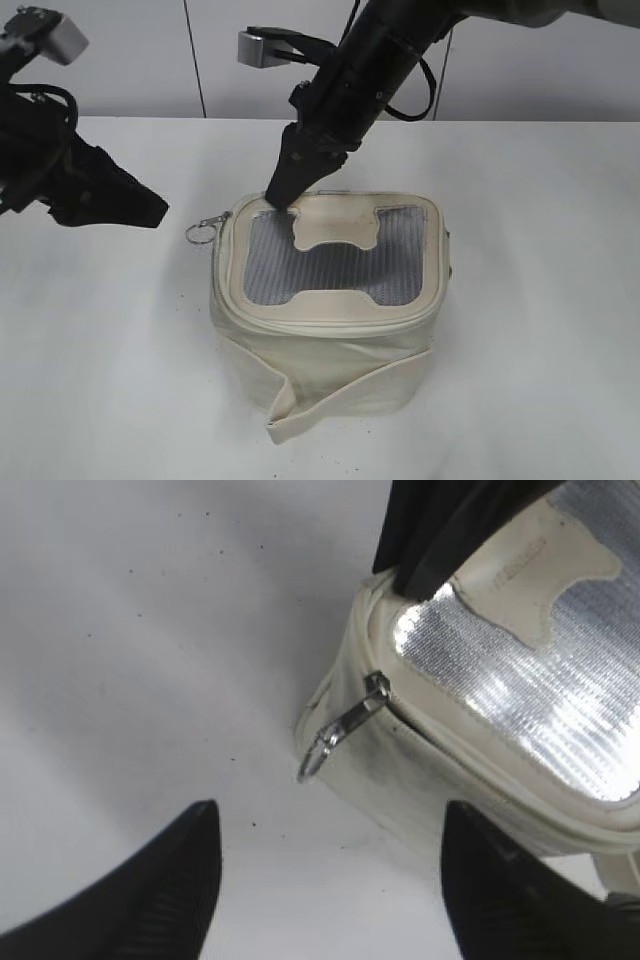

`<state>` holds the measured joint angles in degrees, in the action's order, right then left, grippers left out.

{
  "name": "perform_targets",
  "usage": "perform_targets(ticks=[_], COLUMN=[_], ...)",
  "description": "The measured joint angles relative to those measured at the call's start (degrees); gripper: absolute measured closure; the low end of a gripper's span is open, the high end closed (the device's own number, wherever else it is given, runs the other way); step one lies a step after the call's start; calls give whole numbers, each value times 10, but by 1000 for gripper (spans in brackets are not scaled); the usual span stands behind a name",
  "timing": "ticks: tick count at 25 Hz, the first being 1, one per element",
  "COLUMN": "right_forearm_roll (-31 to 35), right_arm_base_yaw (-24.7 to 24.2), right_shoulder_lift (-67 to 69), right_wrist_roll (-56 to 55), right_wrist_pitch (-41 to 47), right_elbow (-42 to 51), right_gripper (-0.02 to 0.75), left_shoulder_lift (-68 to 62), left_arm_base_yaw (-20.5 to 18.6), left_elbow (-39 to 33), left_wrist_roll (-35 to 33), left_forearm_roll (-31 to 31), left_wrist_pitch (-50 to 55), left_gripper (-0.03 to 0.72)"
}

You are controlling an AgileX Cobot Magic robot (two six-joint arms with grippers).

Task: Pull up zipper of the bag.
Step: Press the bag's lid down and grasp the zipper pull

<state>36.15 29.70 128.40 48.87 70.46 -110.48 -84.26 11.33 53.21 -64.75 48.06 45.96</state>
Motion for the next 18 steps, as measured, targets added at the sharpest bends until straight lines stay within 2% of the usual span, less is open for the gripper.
perform_targets(ticks=[6, 10, 18], right_forearm_roll=[-14, -16, -16], right_arm_base_yaw=[4, 4, 4], right_shoulder_lift=[-11, -11, -11], right_wrist_roll=[-8, -11, -12], right_wrist_pitch=[0, 0, 0], right_elbow=[1, 1, 1], right_gripper=[699, 699, 699], left_shoulder_lift=[0, 0, -42], left_arm_base_yaw=[53, 86, 92], left_elbow=[0, 0, 1], left_wrist_roll=[-14, -16, -16], left_forearm_roll=[-94, -127, -140], left_wrist_pitch=[-72, -123, -116], left_gripper=[149, 148, 148])
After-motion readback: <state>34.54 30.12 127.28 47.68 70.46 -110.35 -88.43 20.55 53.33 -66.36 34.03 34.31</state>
